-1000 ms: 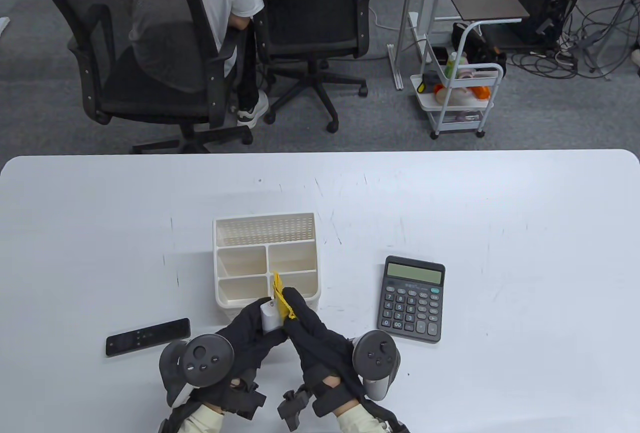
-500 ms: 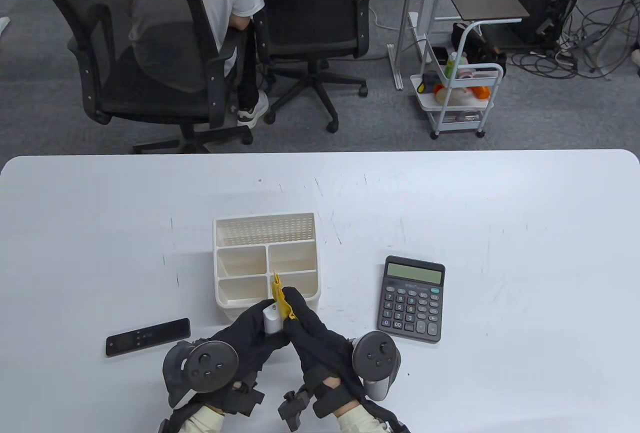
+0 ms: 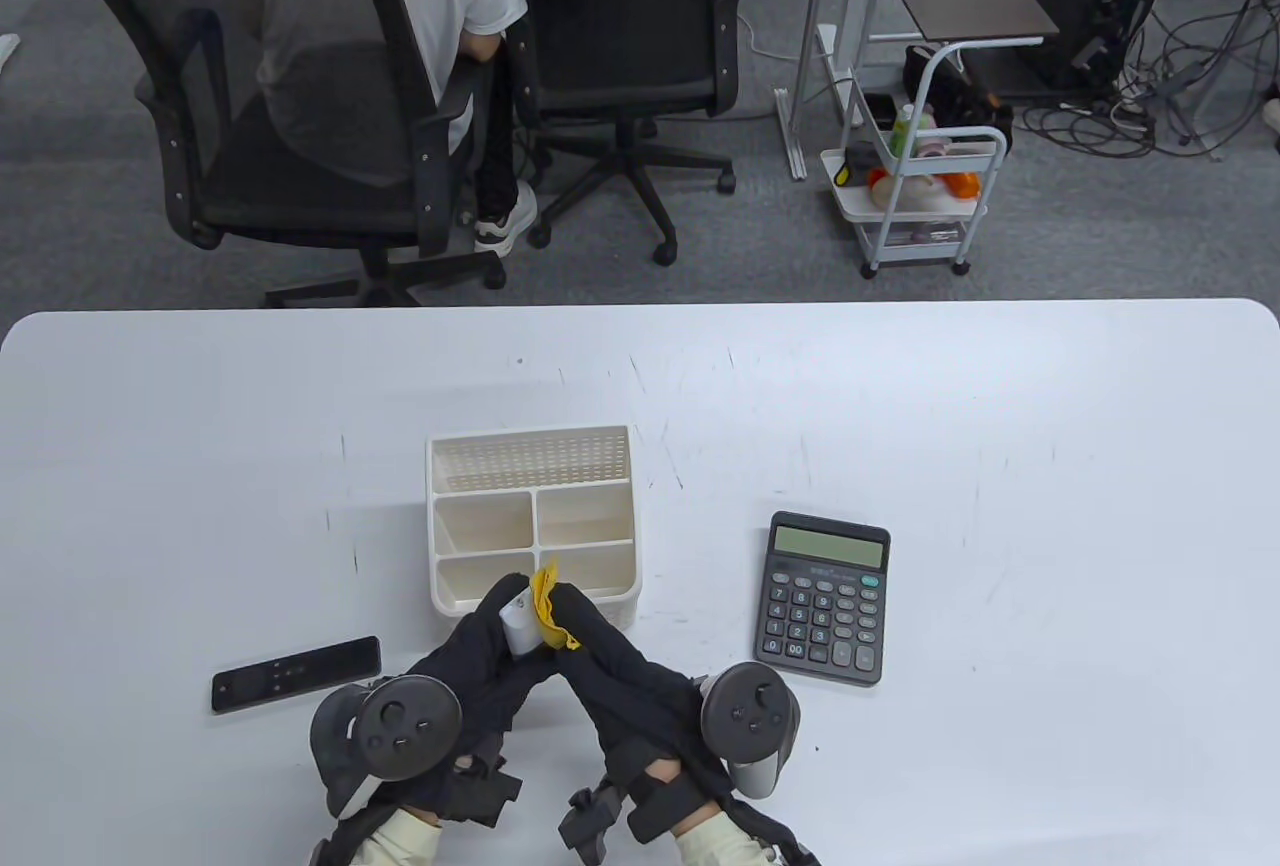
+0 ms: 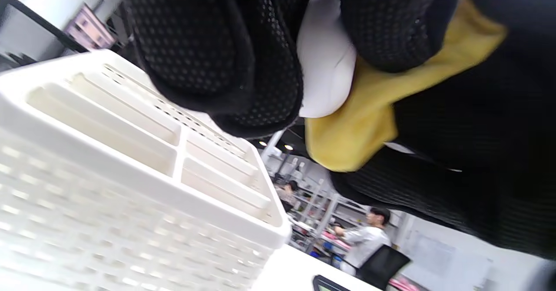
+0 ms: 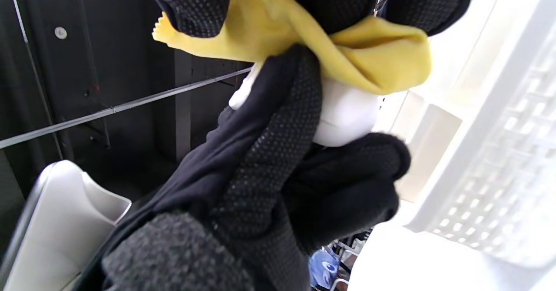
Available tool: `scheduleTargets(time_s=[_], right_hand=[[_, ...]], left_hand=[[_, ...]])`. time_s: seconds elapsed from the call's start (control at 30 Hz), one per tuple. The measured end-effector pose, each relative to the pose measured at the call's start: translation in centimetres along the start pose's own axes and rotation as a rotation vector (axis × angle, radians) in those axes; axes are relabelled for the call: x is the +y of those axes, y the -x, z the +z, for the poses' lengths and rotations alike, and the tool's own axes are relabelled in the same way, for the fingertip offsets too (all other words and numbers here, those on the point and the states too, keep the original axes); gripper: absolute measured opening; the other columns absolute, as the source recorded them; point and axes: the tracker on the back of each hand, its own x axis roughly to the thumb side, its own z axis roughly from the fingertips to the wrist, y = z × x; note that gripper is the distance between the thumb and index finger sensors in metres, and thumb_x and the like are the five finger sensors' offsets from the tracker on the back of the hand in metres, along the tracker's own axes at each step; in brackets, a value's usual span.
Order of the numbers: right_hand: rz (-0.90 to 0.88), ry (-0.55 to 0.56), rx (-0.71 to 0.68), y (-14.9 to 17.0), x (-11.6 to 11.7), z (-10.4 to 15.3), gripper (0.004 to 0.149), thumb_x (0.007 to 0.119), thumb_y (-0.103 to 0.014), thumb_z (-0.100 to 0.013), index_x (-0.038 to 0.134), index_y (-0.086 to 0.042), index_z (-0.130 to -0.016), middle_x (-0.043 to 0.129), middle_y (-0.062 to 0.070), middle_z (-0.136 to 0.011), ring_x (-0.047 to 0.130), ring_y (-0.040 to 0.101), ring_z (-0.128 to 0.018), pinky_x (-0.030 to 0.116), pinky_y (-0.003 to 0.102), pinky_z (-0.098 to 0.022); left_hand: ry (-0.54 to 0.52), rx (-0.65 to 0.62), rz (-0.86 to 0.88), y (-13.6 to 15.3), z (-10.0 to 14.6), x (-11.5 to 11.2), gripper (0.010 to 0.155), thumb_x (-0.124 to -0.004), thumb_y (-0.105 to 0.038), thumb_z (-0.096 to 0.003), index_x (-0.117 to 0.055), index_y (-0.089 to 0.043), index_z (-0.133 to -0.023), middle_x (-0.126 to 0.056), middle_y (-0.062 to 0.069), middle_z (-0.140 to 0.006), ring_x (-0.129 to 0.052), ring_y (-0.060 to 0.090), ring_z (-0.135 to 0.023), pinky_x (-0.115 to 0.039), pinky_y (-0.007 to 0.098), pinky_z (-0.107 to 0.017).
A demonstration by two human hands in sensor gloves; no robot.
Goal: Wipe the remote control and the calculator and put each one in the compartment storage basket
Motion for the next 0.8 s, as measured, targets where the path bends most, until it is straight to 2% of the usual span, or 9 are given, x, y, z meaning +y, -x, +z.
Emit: scheduleTargets(time_s=[0.07, 0.13, 0.27, 0.43, 0.57, 0.67, 0.8], right_hand=[[-0.011, 0.014, 0.022, 0.4, -0.2, 0.0, 0.051, 0.070, -0.026, -0.058, 0.063, -0.008, -0.105, 0.068, 0.022, -0.107, 0.069, 0.046, -0.092, 0.063, 0.067, -0.059], [-0.022, 0.034, 0.038, 0.5, -0.3, 0.0, 0.052, 0.070, -0.026, -0.058, 0.062, -0.006, -0.105, 0.069, 0.023, -0.105, 0.071, 0.046, -0.091, 0.064, 0.066, -0.058], [0.045, -0.006, 0.048, 0.4, -0.2, 0.0, 0.052, 0.070, -0.025, -0.057, 0.064, -0.003, -0.104, 0.073, 0.026, -0.102, 0.076, 0.047, -0.087, 0.066, 0.065, -0.057], [0.081, -0.030, 0.019, -0.2, 0.1, 0.0, 0.051, 0.071, -0.024, -0.057, 0.066, -0.004, -0.103, 0.074, 0.025, -0.102, 0.077, 0.047, -0.086, 0.067, 0.065, -0.057], [0.061, -0.005, -0.020, -0.4, 0.1, 0.1, 0.051, 0.070, -0.025, -0.057, 0.065, -0.007, -0.104, 0.070, 0.023, -0.105, 0.073, 0.046, -0.090, 0.065, 0.066, -0.058], [0.007, 0.018, -0.002, -0.1, -0.1, 0.1, 0.052, 0.071, -0.025, -0.057, 0.062, -0.008, -0.105, 0.068, 0.021, -0.107, 0.069, 0.047, -0.093, 0.063, 0.067, -0.059], [-0.047, 0.028, 0.025, 0.2, -0.4, 0.1, 0.053, 0.071, -0.025, -0.058, 0.060, -0.007, -0.106, 0.069, 0.020, -0.107, 0.069, 0.045, -0.093, 0.063, 0.067, -0.059]], left_hand=[[0.013, -0.042, 0.024, -0.7, 0.0, -0.2, 0.069, -0.085, -0.045, -0.0463, -0.060, -0.017, -0.104, -0.094, 0.005, -0.080, -0.109, 0.015, -0.054, -0.097, 0.029, -0.037], [-0.001, -0.040, 0.032, -0.9, 0.0, -0.2, 0.070, -0.085, -0.045, -0.0463, -0.059, -0.016, -0.104, -0.094, 0.005, -0.080, -0.109, 0.015, -0.055, -0.097, 0.029, -0.038], [-0.032, 0.005, 0.073, -0.4, 0.0, 0.1, 0.074, -0.085, -0.044, -0.0463, -0.055, -0.014, -0.106, -0.093, 0.005, -0.081, -0.109, 0.015, -0.056, -0.097, 0.029, -0.039], [-0.056, 0.036, -0.059, 0.1, 0.1, 0.4, 0.073, -0.084, -0.044, -0.0466, -0.056, -0.013, -0.106, -0.094, 0.006, -0.080, -0.109, 0.015, -0.054, -0.097, 0.029, -0.038], [-0.038, -0.002, -0.075, -0.3, 0.2, 0.2, 0.072, -0.083, -0.045, -0.0471, -0.055, -0.014, -0.106, -0.093, 0.006, -0.081, -0.109, 0.015, -0.055, -0.097, 0.029, -0.038], [-0.008, -0.095, -0.068, -1.2, 0.2, -0.2, 0.074, -0.084, -0.044, -0.0469, -0.052, -0.016, -0.107, -0.091, 0.006, -0.082, -0.108, 0.015, -0.056, -0.096, 0.030, -0.040], [-0.011, -0.109, -0.029, -1.8, 0.2, -0.3, 0.075, -0.084, -0.043, -0.0468, -0.050, -0.014, -0.108, -0.091, 0.007, -0.083, -0.107, 0.016, -0.057, -0.096, 0.031, -0.041]])
